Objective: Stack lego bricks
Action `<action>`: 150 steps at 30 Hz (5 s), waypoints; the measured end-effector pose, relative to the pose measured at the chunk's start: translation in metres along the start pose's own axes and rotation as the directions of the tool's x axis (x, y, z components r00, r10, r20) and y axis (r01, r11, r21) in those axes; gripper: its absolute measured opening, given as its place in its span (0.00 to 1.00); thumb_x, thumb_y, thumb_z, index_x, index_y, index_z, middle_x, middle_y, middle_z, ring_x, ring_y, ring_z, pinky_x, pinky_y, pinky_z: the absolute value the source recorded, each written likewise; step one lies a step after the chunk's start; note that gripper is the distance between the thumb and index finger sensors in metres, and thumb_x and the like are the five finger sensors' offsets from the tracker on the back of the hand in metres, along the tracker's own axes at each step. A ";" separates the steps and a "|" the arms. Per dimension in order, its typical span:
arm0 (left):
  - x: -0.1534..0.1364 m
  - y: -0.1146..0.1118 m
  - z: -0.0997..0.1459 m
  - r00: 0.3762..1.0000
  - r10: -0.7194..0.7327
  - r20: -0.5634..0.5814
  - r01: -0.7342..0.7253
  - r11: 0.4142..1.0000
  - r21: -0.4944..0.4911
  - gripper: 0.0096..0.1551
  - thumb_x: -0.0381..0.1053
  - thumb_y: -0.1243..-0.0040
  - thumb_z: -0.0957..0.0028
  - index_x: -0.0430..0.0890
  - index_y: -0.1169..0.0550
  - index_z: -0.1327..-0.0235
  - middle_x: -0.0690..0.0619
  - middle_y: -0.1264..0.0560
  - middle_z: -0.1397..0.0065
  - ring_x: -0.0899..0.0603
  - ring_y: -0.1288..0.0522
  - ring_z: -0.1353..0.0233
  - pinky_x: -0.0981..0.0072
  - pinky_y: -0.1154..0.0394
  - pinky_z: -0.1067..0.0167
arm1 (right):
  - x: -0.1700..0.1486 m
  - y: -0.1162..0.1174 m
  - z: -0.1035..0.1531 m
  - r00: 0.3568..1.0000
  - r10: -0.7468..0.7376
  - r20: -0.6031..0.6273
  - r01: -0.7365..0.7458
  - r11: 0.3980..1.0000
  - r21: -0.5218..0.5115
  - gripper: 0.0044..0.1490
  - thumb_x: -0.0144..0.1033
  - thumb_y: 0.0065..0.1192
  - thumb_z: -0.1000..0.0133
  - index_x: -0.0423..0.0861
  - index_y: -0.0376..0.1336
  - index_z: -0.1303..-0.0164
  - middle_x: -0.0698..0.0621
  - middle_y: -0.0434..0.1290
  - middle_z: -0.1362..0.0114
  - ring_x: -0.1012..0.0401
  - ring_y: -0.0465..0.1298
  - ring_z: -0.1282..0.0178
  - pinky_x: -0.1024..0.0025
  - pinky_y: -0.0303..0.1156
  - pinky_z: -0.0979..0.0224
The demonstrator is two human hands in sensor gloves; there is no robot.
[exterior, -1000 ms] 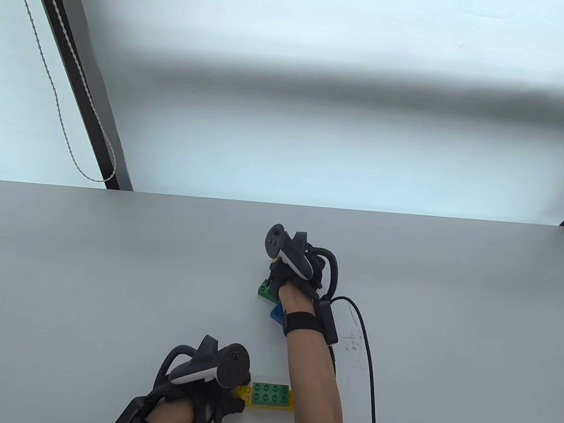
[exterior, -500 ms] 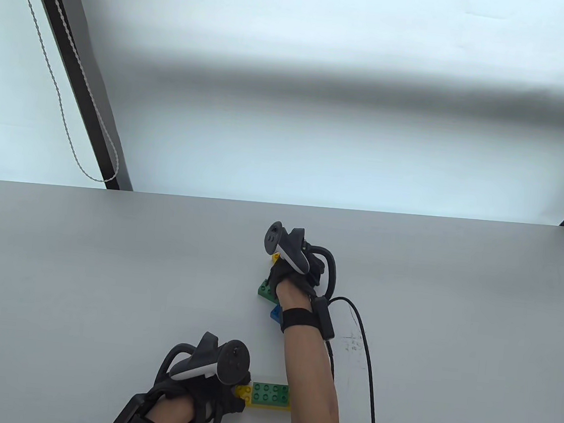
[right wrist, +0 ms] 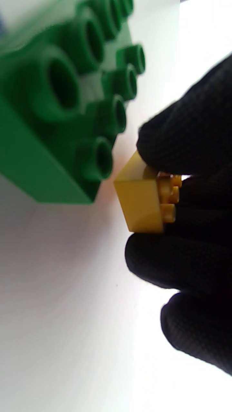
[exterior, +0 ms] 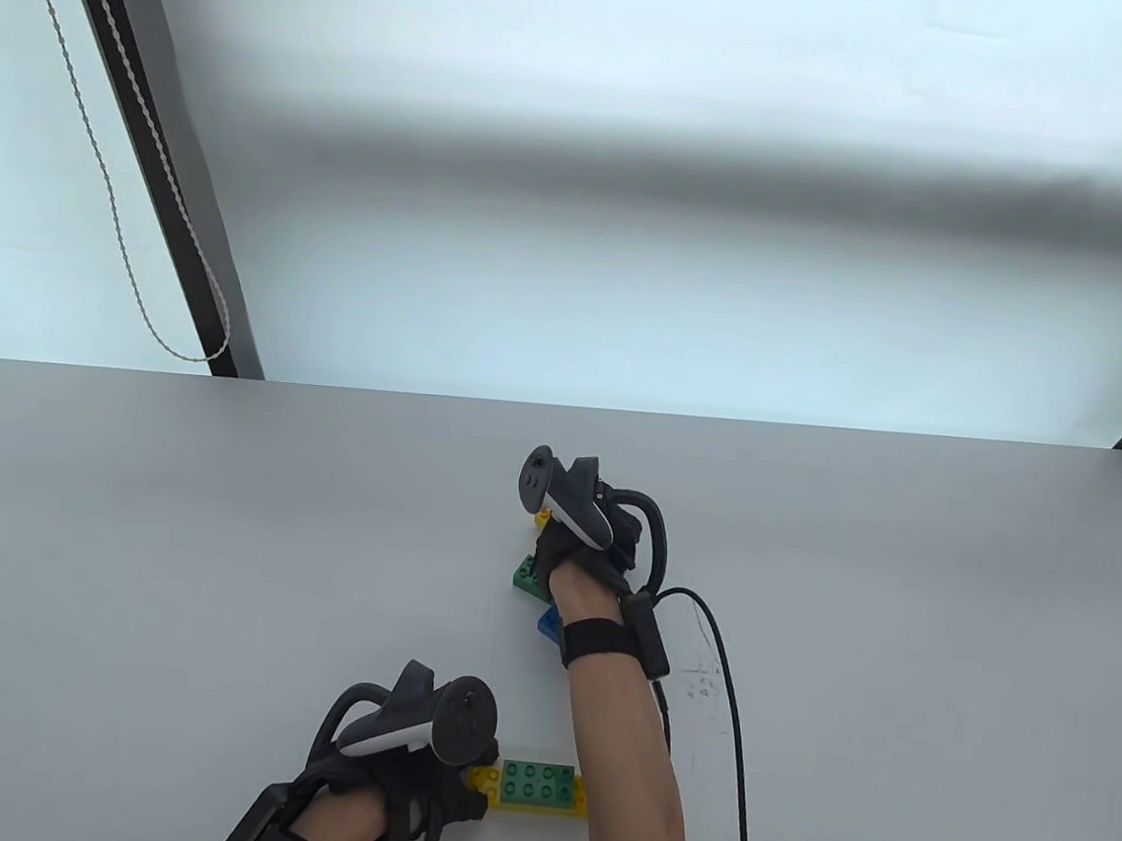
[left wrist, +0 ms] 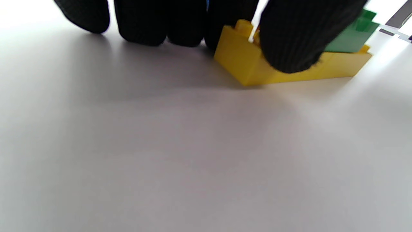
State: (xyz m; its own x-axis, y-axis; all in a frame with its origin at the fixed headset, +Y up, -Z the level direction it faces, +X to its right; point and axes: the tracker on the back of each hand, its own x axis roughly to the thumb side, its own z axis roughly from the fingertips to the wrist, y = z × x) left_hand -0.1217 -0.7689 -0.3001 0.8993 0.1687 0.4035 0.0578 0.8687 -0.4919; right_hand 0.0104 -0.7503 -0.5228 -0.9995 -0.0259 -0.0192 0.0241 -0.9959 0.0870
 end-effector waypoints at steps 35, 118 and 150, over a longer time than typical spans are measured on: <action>0.000 -0.007 0.005 1.000 -0.021 -0.004 0.021 0.998 0.058 0.37 0.65 0.37 0.59 0.56 0.31 0.35 0.51 0.35 0.25 0.40 0.36 0.28 0.37 0.37 0.30 | -0.107 -0.050 0.197 0.901 -0.138 0.412 0.206 0.971 -0.124 0.42 0.40 0.79 0.61 0.43 0.65 0.37 0.43 0.78 0.36 0.47 0.84 0.45 0.43 0.76 0.38; 0.000 -0.009 0.006 1.000 -0.006 -0.010 0.007 0.998 0.065 0.37 0.65 0.37 0.59 0.57 0.31 0.35 0.51 0.36 0.25 0.40 0.37 0.28 0.36 0.38 0.30 | -0.128 0.033 0.245 0.861 -0.085 0.502 0.025 0.992 0.125 0.43 0.42 0.78 0.61 0.45 0.64 0.36 0.44 0.76 0.33 0.45 0.81 0.39 0.39 0.72 0.35; 0.000 -0.008 0.006 1.000 -0.005 -0.015 0.006 0.998 0.058 0.37 0.65 0.37 0.59 0.57 0.31 0.35 0.51 0.36 0.25 0.40 0.37 0.28 0.36 0.38 0.30 | -0.054 -0.030 0.139 0.896 -0.129 0.424 0.142 0.990 0.001 0.47 0.50 0.76 0.60 0.44 0.61 0.33 0.42 0.73 0.30 0.44 0.80 0.38 0.39 0.71 0.34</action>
State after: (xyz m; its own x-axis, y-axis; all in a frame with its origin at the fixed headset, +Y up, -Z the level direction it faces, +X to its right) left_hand -0.1247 -0.7733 -0.2915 0.9054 0.1570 0.3945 0.0381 0.8954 -0.4437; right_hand 0.0610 -0.7071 -0.3855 -0.9079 0.1423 0.3943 -0.1184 -0.9894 0.0845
